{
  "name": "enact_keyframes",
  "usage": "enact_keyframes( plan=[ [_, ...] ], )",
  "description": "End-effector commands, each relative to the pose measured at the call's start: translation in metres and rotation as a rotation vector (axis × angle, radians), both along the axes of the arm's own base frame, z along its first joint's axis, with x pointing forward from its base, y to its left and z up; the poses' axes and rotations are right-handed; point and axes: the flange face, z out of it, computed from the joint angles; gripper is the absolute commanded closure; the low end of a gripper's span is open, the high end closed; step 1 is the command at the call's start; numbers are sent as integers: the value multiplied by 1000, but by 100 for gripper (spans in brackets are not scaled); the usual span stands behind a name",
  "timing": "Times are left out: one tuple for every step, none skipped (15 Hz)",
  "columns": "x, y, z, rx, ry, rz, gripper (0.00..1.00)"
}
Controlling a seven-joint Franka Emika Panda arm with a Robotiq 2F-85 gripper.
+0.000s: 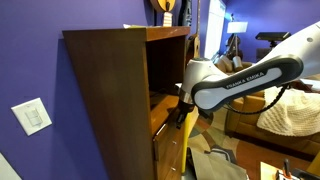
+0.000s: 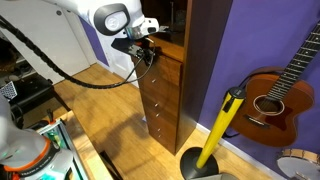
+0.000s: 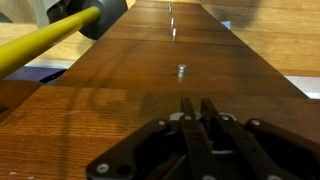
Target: Open the top drawer on the chest of drawers
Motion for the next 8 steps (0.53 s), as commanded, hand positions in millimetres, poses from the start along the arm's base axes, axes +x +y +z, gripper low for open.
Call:
enact_keyframes(
  plan=[
    [-24, 4, -20, 15, 77, 8, 96],
    [-26, 5, -21, 23, 81, -1, 96],
    [-28, 6, -21, 31, 79, -5, 96],
    [-30, 5, -22, 26, 66, -16, 96],
    [-33, 5, -23, 37, 70, -19, 96],
    [-36, 5, -24, 40, 73, -24, 96],
    [-39, 4, -25, 47, 81, -24, 96],
    [-42, 3, -27, 48, 90, -27, 96]
  ],
)
